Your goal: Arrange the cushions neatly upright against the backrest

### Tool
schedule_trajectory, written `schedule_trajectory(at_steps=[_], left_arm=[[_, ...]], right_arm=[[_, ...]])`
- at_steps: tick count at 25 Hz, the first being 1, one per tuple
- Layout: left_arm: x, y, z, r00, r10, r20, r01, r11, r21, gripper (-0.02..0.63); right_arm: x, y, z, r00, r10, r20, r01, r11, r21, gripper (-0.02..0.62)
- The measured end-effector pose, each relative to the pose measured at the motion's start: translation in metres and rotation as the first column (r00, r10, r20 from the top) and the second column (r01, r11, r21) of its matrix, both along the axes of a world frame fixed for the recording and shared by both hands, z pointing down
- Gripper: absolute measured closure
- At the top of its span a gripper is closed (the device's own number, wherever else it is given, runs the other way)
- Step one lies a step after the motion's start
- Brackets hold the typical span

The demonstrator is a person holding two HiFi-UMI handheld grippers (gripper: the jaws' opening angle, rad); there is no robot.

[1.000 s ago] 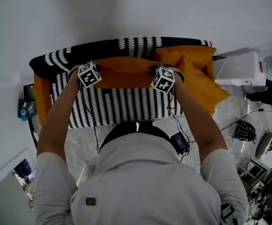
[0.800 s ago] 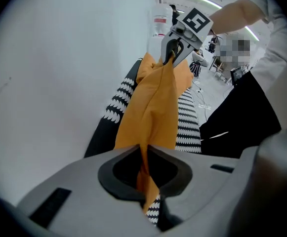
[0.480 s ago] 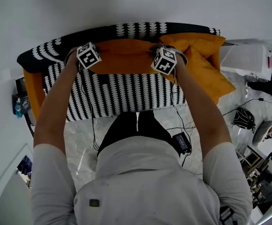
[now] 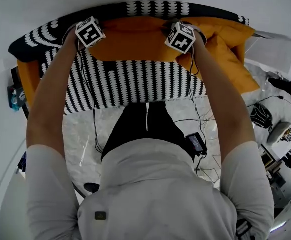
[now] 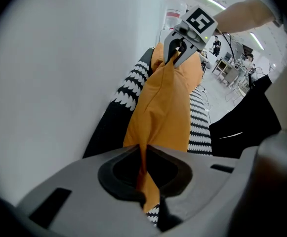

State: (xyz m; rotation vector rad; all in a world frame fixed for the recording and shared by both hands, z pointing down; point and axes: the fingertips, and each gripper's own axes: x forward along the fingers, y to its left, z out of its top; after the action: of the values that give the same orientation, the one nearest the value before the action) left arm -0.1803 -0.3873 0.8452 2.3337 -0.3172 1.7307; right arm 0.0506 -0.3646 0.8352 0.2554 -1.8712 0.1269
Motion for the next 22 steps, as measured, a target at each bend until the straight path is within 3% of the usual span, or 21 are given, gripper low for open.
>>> schedule_trajectory(at_steps=[3, 7, 11, 22], left_arm=[[-0.010, 0.001, 0.010, 0.999, -0.033, 0.012, 0.033, 0.999, -0.028, 0.575], [-0.001, -0.005, 0.015, 0.999, -0.028, -0.033, 0.028, 1.000, -0.010, 0.575], [-0.012, -0.001, 0.031, 0.998, -0.055, 0.003, 0.055, 0.998, -0.038, 0.574], [-0.013, -0.007, 0.028, 0.997, -0.073, -0.024, 0.074, 0.996, 0.041, 0.472]], right_arm=[[-0.007, 0.000, 0.010, 1.000, -0.003, 0.001, 0.003, 1.000, -0.013, 0.528], [-0.008, 0.003, 0.021, 1.000, -0.001, -0.005, 0.001, 1.000, -0.021, 0.526], [-0.008, -0.003, 0.025, 1.000, 0.010, -0.002, -0.010, 1.000, -0.028, 0.520], [-0.005, -0.006, 0.025, 0.999, 0.039, 0.013, -0.039, 0.999, 0.025, 0.410]])
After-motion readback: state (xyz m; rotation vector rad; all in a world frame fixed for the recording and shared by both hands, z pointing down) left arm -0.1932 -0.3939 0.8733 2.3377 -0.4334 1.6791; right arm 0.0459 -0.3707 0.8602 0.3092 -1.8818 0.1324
